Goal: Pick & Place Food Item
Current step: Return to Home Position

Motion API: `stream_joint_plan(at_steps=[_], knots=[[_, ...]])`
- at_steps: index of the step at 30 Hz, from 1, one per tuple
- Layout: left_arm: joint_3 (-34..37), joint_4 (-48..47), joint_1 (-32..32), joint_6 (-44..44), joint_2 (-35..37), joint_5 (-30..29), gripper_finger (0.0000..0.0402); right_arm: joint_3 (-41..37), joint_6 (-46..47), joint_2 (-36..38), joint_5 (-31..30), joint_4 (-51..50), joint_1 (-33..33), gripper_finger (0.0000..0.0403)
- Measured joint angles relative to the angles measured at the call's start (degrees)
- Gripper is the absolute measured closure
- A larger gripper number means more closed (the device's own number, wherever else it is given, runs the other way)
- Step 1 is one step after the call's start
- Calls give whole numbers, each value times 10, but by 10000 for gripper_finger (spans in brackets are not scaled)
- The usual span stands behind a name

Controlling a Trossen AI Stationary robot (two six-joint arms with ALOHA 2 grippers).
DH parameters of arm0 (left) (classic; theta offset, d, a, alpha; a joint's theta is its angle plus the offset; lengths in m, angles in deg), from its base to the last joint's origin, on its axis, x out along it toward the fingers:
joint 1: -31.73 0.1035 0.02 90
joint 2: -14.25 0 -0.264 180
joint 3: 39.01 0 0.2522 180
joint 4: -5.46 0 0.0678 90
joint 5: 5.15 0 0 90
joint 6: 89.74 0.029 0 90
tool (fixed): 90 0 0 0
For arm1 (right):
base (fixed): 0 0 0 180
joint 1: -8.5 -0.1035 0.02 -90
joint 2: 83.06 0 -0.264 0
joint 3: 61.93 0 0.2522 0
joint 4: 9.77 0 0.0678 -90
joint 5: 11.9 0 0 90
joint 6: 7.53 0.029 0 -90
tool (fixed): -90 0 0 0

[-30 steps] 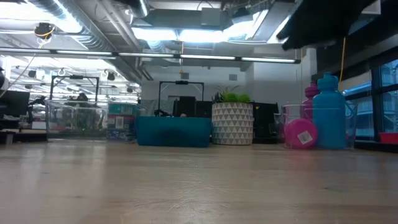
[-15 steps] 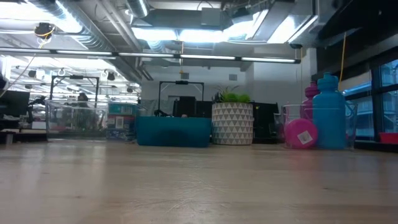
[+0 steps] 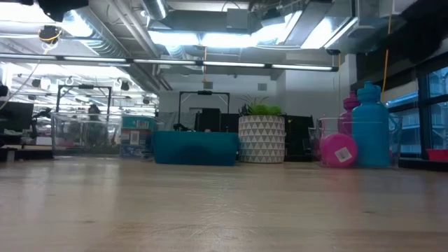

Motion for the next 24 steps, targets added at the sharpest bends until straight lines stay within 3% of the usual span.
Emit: stream_joint_plan(at_steps=[4,8,12,16,20,24], knots=[[-1,20,0,-28,-15,19,171,-66,-145,11,168,212,93,133],[14,62,0,-50,-35,32,171,-96,-170,10,290,250,186,133],[89,202,-1,-72,-38,90,171,-115,-190,10,370,288,238,133],[195,338,-12,-78,-38,122,171,-134,-220,15,414,330,256,133],[271,401,-23,-78,-36,105,171,-183,-198,43,412,345,270,133],[306,441,-40,-73,-32,110,171,-275,-185,87,419,450,279,133]])
